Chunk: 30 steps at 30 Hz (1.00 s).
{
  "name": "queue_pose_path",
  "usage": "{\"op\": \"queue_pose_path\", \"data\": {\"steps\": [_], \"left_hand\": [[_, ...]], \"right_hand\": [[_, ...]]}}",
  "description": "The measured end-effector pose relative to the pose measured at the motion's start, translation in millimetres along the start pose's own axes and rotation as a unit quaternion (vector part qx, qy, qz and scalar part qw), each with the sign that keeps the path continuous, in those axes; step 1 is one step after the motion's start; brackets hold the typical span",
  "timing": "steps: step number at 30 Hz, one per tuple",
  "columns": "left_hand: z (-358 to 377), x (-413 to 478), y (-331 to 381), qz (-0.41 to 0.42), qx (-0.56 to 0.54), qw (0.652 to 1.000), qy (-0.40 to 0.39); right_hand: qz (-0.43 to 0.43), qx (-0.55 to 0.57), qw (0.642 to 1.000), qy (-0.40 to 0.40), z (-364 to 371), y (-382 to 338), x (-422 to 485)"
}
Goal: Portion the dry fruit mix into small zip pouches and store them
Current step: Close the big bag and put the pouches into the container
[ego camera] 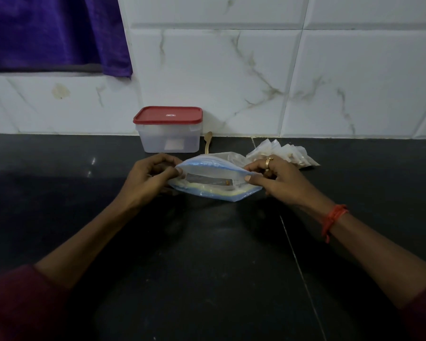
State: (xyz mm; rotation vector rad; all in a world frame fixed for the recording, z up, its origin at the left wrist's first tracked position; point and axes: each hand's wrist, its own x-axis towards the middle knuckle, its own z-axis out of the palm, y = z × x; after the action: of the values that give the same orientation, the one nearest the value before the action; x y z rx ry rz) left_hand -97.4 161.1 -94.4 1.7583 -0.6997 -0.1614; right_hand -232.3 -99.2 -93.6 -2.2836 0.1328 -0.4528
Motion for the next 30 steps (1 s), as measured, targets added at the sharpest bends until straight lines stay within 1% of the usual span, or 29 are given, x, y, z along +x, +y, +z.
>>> {"op": "queue_pose_path", "data": {"steps": [4,7,9,11,14,16,20,21,23,25,27,30], "left_hand": [[-2.1,-0.3,0.9,0.023,0.016,1.0,-0.009],[-2.3,-0.6,-0.2,0.033,0.031,0.999,-0.025],[-1.8,-1.3,0.3,0.045,0.028,0.998,-0.025],[-1.7,-0.8,-1.1,0.068,0.049,0.996,-0.015],[-2.3,0.3,-3.2,0.08,0.084,0.993,0.0],[-2.1,0.6,-3.5,0.067,0.074,0.995,-0.013],[-0.4,-1.3,-2.2,0.059,0.082,0.993,-0.062],[-0.6,-1.6,-2.1,0.061,0.091,0.992,-0.068],[-1.1,-2.2,-1.7,0.06,0.105,0.989,-0.084],[-1.5,-1.8,-2.8,0.055,0.125,0.985,-0.102],[-1.5,-1.2,-5.0,0.049,0.143,0.982,-0.113],[-1.8,-0.1,-5.7,0.049,0.146,0.983,-0.103]], "right_hand": [[-0.023,0.057,0.998,-0.021,-6.4,-5.5,-0.8],[-0.027,0.075,0.997,-0.01,-7.5,-6.8,0.0],[-0.012,0.131,0.991,-0.002,-6.5,-7.3,0.0],[0.017,0.195,0.981,-0.002,-6.3,-7.8,-1.0],[0.066,0.216,0.974,-0.004,-8.0,-6.8,-0.5],[0.071,0.2,0.977,-0.017,-7.7,-6.6,0.1],[0.025,0.163,0.986,-0.025,-5.3,-8.1,-1.7],[0.017,0.136,0.99,-0.017,-5.7,-7.2,-2.1],[-0.004,0.036,0.999,0.004,-6.2,-3.3,-1.9],[-0.042,-0.054,0.997,0.038,-8.1,-0.4,-1.4],[-0.08,-0.083,0.991,0.069,-10.4,-1.3,-2.3],[-0.095,-0.085,0.989,0.075,-12.2,-3.3,-4.9]]}}
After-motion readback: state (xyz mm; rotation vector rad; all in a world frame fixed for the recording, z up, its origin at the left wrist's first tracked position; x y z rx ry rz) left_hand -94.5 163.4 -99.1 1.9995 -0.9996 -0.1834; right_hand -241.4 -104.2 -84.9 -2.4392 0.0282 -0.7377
